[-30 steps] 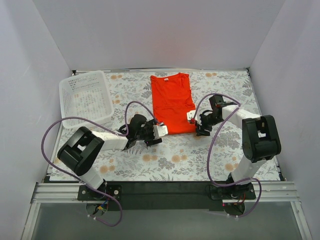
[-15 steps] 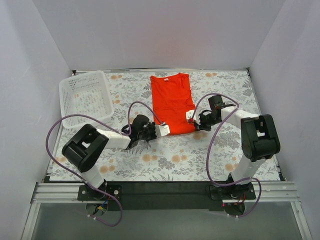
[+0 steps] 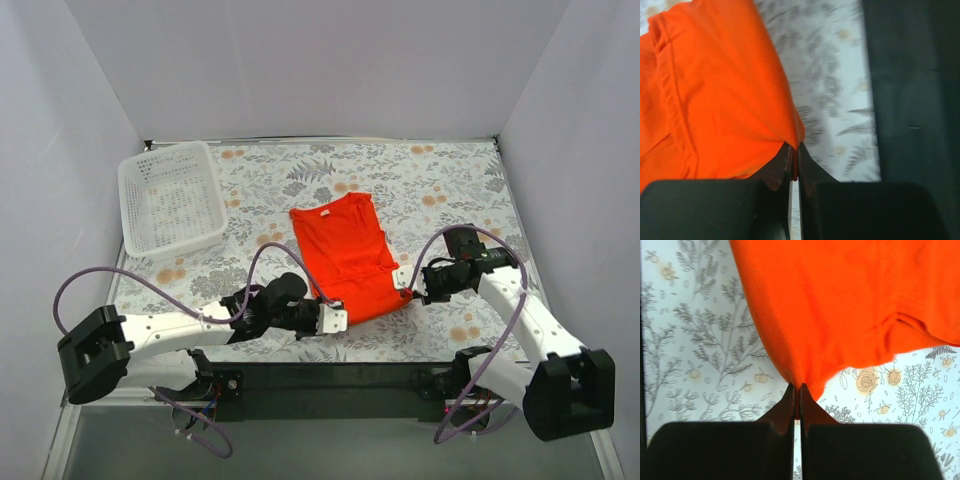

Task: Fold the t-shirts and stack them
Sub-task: Fold the tshirt

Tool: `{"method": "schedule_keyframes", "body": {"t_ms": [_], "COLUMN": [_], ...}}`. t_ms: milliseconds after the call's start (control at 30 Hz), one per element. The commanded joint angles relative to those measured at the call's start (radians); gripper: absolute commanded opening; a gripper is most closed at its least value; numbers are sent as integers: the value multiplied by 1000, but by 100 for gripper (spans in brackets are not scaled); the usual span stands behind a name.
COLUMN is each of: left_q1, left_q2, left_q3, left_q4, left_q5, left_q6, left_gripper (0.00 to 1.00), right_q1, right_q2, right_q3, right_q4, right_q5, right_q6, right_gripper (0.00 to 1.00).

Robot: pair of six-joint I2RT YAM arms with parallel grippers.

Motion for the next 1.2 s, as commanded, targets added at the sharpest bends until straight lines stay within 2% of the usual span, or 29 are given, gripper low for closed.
{"method": "schedule_keyframes", "body": {"t_ms": [0,67,167,267,300,333,400,467,567,700,800,967,1167], "left_q1": [-65,-65,-50,72,158,195,290,350,508,628,673,705,728], "left_q2": [-101,-138,-157,-108,-93,-73,-56,-10,95,239,334,418,452], "left_q3": [31,28,37,72,90,98,112,147,224,320,385,422,405], "left_q4": [-185,-194,-193,-190,-182,-171,-124,-84,-50,-7,-6,-3,80], "left_q5": [75,70,29,90,113,128,144,159,184,214,218,216,158], "left_q6": [-168,-173,-119,-71,-65,-49,-27,-1,28,31,45,33,8], "left_gripper": [0,0,0,0,0,0,0,0,0,0,0,0,0], "right_q1": [-2,-2,-2,0,0,0,-2,0,3,6,21,57,72], "right_q2": [-117,-122,-14,175,277,328,469,558,726,949,1078,1186,1191], "right_q3": [-27,-15,78,256,305,406,503,659,882,1110,1272,1370,1306], "right_q4": [-166,-165,-137,-129,-128,-128,-128,-126,-125,-106,-85,-41,163], "right_q5": [-34,-42,-76,-122,-143,-152,-183,-201,-227,-257,-261,-237,-194], "right_q6": [-57,-54,-13,33,42,57,76,114,189,287,369,418,577], "right_gripper": [1,1,1,1,1,1,1,1,1,1,1,1,1]}}
